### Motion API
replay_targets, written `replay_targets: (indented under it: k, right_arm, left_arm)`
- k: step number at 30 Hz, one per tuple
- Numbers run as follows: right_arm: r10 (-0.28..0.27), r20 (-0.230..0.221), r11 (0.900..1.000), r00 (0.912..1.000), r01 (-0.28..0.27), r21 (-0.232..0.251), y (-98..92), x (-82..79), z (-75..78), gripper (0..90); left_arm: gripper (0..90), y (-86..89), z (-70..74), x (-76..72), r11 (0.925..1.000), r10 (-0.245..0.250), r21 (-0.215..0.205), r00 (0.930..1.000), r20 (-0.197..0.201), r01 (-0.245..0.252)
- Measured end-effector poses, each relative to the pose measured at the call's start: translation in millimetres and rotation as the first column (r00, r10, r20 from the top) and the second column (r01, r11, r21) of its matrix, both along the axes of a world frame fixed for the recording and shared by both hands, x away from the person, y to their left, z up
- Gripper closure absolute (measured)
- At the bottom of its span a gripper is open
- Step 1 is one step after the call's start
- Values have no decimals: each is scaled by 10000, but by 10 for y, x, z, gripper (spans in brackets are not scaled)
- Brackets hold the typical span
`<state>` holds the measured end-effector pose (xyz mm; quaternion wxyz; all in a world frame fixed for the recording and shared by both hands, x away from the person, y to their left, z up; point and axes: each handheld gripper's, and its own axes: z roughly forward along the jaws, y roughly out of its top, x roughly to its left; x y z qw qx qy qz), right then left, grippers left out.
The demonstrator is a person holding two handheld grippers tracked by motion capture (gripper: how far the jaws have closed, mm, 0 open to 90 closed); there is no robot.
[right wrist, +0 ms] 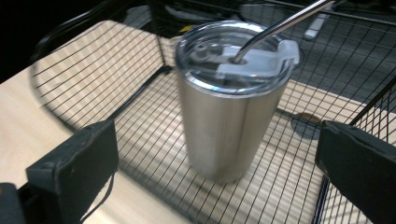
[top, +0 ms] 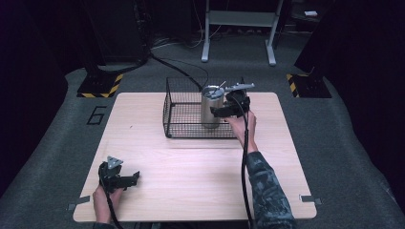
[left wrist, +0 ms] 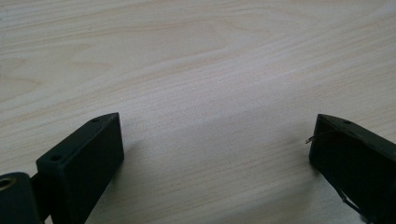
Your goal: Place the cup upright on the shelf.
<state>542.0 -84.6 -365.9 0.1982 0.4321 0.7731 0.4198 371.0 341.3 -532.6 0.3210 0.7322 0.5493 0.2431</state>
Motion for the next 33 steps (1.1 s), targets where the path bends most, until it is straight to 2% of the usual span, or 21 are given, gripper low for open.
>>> replay_targets:
  k: [4, 8, 16, 25, 33]
  right_arm:
    - [337, 105, 9994, 9994, -337, 69, -53, -198, 71, 0]
    - [727, 363, 9973, 9967, -724, -81, -104, -424, 154, 0]
    - [1082, 814, 9938, 9908, -1056, -360, -258, -813, 243, 0]
    - [925, 1002, 9952, 9907, -888, -410, -525, -1181, 209, 0]
    - [501, 1046, 9976, 9932, -446, -535, -791, -1494, 79, 0]
  left_arm:
    - [30, -2, -1, 0, 10000, -1, -18, 10000, -2, 1]
    - [30, -2, -1, -1, 10000, 2, -26, 10000, 0, -2]
    - [29, -1, 0, -1, 10000, -7, -9, 10000, -7, 7]
    - [29, -1, 0, -1, 10000, -8, -12, 10000, -8, 8]
    - [29, -1, 0, -1, 10000, -10, -8, 10000, -11, 10]
